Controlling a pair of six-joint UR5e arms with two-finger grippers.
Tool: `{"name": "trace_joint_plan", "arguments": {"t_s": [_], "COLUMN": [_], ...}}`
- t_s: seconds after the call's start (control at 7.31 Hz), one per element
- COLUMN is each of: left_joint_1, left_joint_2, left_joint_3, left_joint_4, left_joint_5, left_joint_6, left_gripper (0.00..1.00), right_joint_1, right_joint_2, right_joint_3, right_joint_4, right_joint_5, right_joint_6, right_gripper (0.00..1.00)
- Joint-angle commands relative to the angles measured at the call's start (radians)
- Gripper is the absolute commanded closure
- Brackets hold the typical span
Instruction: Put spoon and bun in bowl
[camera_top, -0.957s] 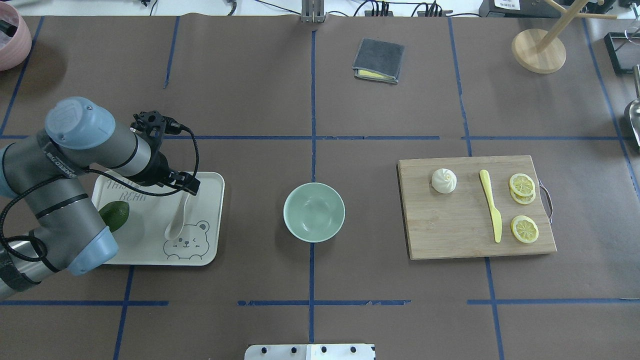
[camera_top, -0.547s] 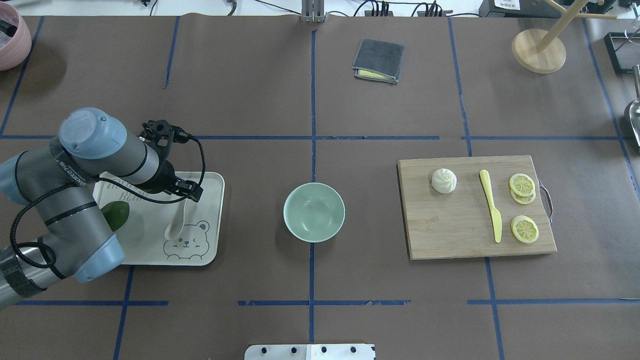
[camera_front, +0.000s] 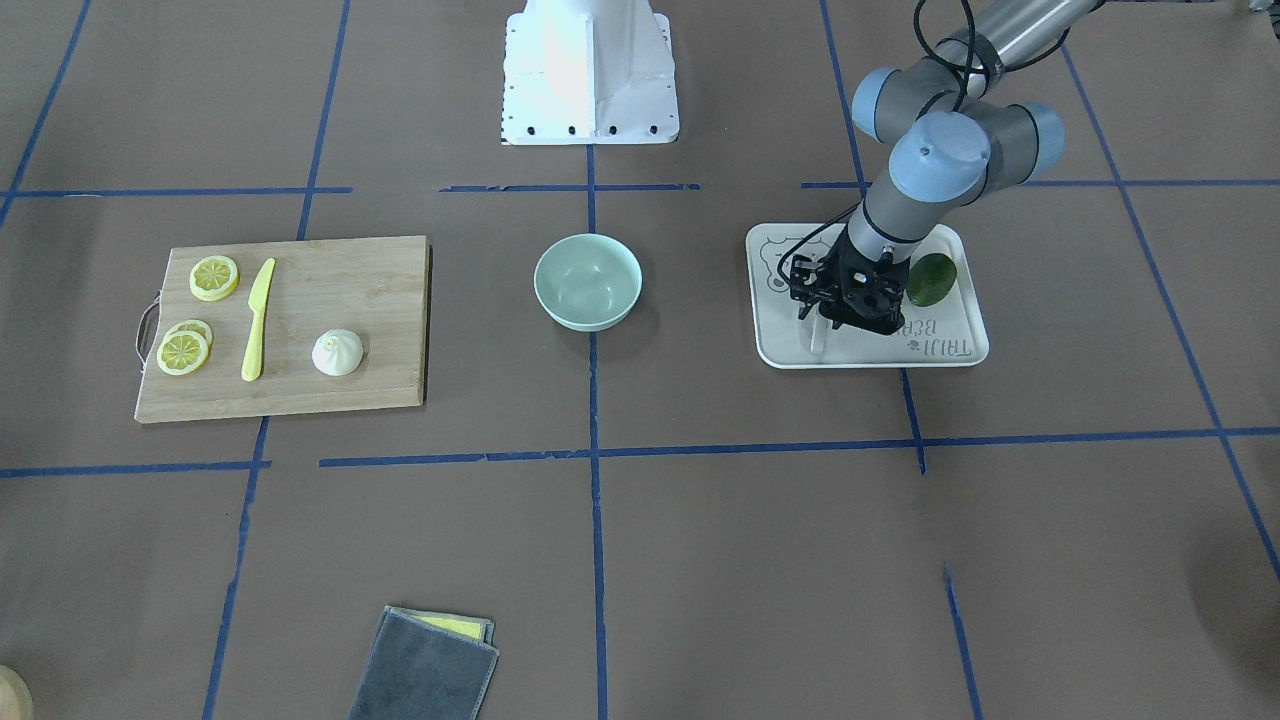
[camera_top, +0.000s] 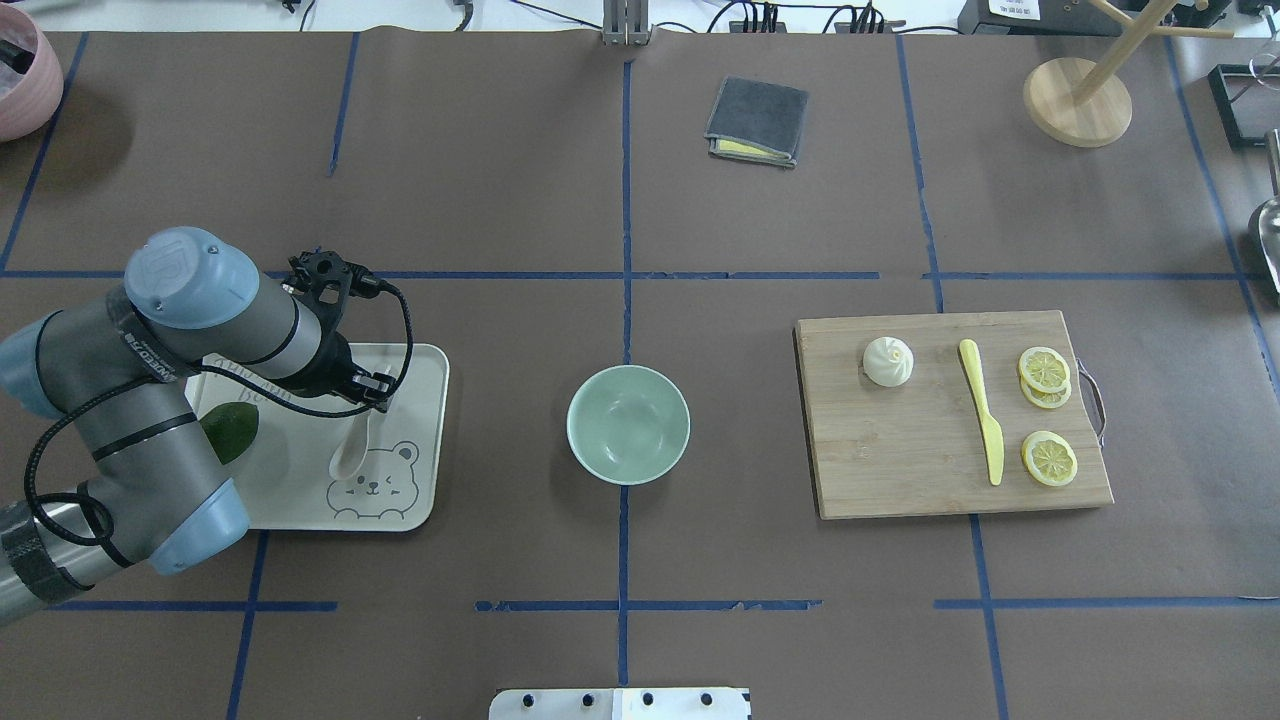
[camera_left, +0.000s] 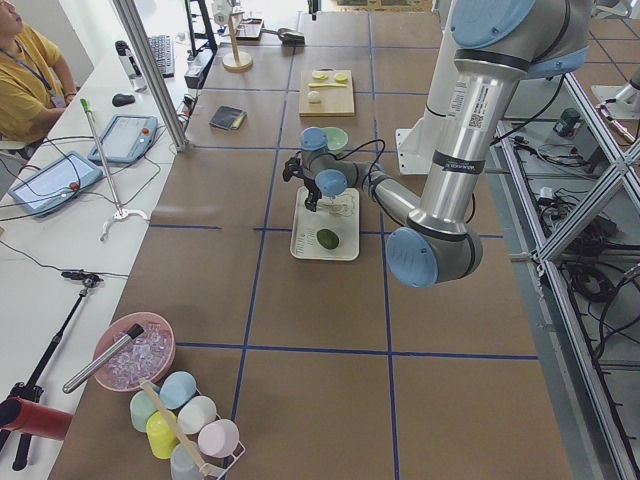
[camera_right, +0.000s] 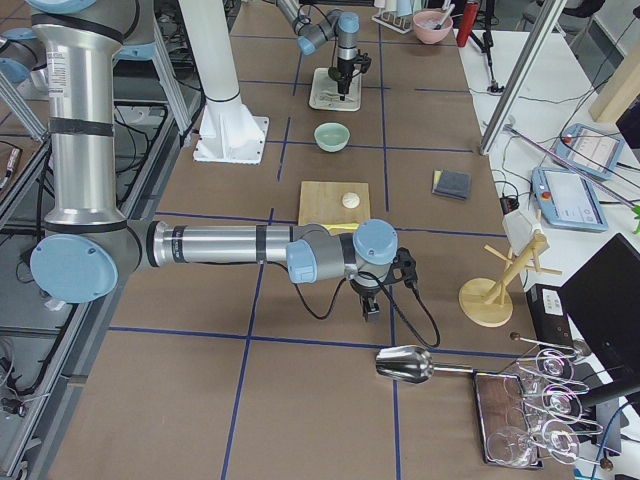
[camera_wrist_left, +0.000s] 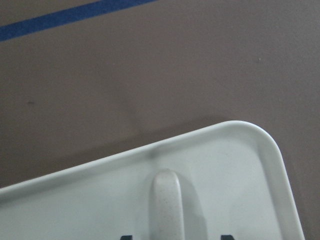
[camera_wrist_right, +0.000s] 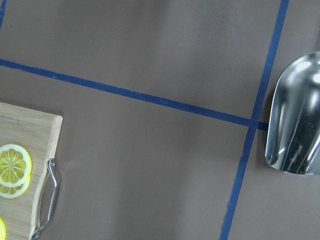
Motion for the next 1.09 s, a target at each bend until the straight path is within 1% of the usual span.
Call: {"name": "trace_joint_plan", "arguments": {"t_s": [0.0,0.14,0.41,0.55,0.68,0.96], "left_joint_1": [0.0,0.0,-0.003,-0.003,0.0,0.052], "left_joint_2": [0.002,0.002,-0.009,-0.053,-0.155,-0.249], "left_joint_3": [-0.002,-0.01,-0.071,-0.07,-0.044,-0.027], "left_joint_4": [0.001,0.002,0.01,0.009,0.01,0.012], "left_joint_5": [0.0,-0.002,-0.004,0.004,0.06,0.117], "left_joint_6": [0.0,-0.003,-0.011,-0.108,-0.283,-0.626], "left_gripper": [1.0,1.0,1.0,1.0,1.0,1.0], "right_joint_1": [0.0,0.0,0.0,0.0,0.0,-0.002], "right_joint_2": [0.0,0.0,0.001,0.001,0.001,0.001], "right_joint_3": [-0.01,-0.01,-0.01,-0.008,-0.008,-0.01], "right_joint_4": [0.0,0.002,0.002,0.002,0.002,0.002], "right_joint_5": [0.002,0.009,0.019,0.019,0.017,0.017], "right_joint_6": [0.0,0.0,0.001,0.001,0.004,0.009], "right_gripper": [0.0,0.0,0.0,0.0,0.0,0.0]}}
